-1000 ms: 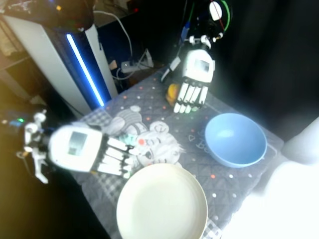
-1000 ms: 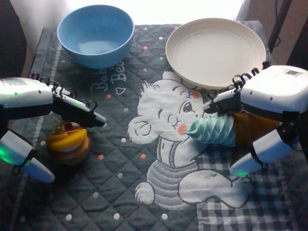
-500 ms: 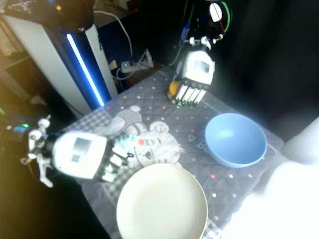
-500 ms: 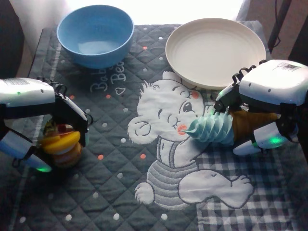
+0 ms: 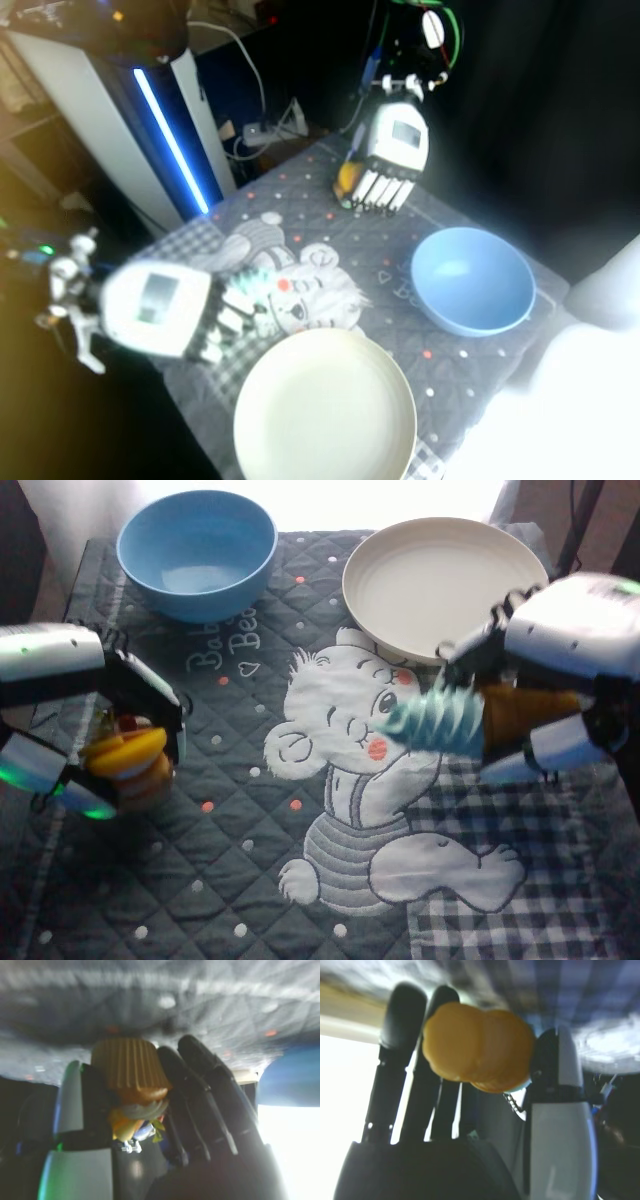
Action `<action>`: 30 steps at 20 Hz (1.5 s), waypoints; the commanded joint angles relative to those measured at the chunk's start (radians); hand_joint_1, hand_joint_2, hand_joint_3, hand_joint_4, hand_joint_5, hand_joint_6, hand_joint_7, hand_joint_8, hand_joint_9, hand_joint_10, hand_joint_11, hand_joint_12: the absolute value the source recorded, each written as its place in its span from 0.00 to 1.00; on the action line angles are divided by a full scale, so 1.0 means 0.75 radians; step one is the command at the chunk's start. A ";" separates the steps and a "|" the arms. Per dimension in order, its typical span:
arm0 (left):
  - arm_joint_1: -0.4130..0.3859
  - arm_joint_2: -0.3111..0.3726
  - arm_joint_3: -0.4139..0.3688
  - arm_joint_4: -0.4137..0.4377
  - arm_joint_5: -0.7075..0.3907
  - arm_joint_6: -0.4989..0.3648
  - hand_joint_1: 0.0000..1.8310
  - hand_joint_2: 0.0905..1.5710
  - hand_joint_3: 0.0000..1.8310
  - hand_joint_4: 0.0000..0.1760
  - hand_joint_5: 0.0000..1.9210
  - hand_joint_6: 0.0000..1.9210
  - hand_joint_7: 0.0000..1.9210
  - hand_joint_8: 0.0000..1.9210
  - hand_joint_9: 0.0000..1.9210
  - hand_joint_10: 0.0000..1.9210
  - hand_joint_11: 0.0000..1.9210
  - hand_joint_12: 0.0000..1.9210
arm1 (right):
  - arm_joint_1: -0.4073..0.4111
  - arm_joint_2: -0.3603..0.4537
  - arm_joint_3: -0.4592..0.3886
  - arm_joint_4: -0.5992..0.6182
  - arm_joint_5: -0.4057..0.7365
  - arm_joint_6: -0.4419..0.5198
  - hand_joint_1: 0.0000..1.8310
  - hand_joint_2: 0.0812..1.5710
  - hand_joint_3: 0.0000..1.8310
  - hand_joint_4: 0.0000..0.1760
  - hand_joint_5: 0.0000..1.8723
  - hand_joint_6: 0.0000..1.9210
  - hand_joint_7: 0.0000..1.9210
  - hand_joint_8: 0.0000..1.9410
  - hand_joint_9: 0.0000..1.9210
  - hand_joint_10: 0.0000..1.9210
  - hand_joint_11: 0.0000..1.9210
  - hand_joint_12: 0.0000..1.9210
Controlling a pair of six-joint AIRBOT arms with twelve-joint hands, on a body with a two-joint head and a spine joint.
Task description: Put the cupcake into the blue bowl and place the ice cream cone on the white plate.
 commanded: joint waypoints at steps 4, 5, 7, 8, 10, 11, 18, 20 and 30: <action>-0.067 0.044 -0.006 -0.110 -0.216 0.006 0.76 0.63 0.00 0.00 0.58 0.36 0.63 0.28 0.57 0.50 0.45 0.64 | 0.064 0.060 -0.038 0.031 0.316 0.014 0.70 0.65 0.00 0.00 0.54 0.39 0.66 0.35 0.80 0.01 0.57 0.60; -0.082 0.054 -0.007 -0.124 -0.241 0.006 0.76 0.63 0.00 0.00 0.57 0.38 0.63 0.27 0.57 0.49 0.46 0.61 | 0.078 0.068 -0.041 0.032 0.340 0.014 0.70 0.65 0.00 0.00 0.54 0.40 0.65 0.35 0.80 0.01 0.58 0.61; -0.118 0.074 -0.007 -0.140 -0.283 0.006 0.76 0.63 0.00 0.00 0.57 0.39 0.63 0.26 0.57 0.48 0.45 0.60 | 0.102 0.076 -0.041 0.032 0.368 0.013 0.70 0.66 0.00 0.00 0.53 0.42 0.65 0.36 0.80 0.01 0.57 0.62; -0.141 0.080 -0.007 -0.143 -0.297 0.006 0.76 0.64 0.00 0.00 0.56 0.41 0.62 0.27 0.57 0.48 0.47 0.57 | 0.105 0.080 -0.038 0.042 0.388 0.012 0.70 0.66 0.00 0.00 0.52 0.44 0.65 0.35 0.80 0.01 0.57 0.59; -0.207 0.092 0.001 -0.143 -0.312 0.005 0.77 0.62 0.00 0.00 0.55 0.39 0.66 0.22 0.64 0.41 0.55 0.54 | 0.119 0.084 -0.027 0.075 0.415 -0.007 0.69 0.67 0.00 0.00 0.50 0.49 0.63 0.36 0.77 0.00 0.58 0.51; -0.238 0.094 0.011 -0.143 -0.314 -0.001 0.77 0.62 0.00 0.00 0.55 0.39 0.66 0.22 0.64 0.41 0.55 0.54 | 0.141 0.083 -0.020 0.086 0.414 -0.029 0.69 0.67 0.00 0.00 0.50 0.49 0.63 0.36 0.77 0.00 0.58 0.51; -0.486 -0.005 0.165 -0.072 -0.127 -0.001 0.72 0.61 0.00 0.00 0.64 0.20 0.74 0.16 0.66 0.24 0.49 0.57 | 0.305 -0.022 0.133 0.131 0.229 -0.098 0.69 0.66 0.00 0.00 0.50 0.50 0.64 0.33 0.76 0.00 0.61 0.41; -0.572 -0.041 0.191 -0.004 -0.046 0.001 0.71 0.61 0.00 0.00 0.63 0.24 0.74 0.17 0.73 0.08 0.55 0.51 | 0.329 -0.048 0.176 0.141 0.186 -0.098 0.70 0.66 0.00 0.00 0.51 0.45 0.65 0.35 0.77 0.00 0.64 0.39; -0.695 -0.290 0.442 0.054 0.287 0.038 0.78 0.60 0.00 0.00 0.62 0.20 0.74 0.07 0.70 0.34 0.56 0.51 | 0.505 -0.244 0.434 0.147 -0.095 -0.108 0.69 0.67 0.00 0.00 0.50 0.51 0.63 0.34 0.78 0.00 0.70 0.28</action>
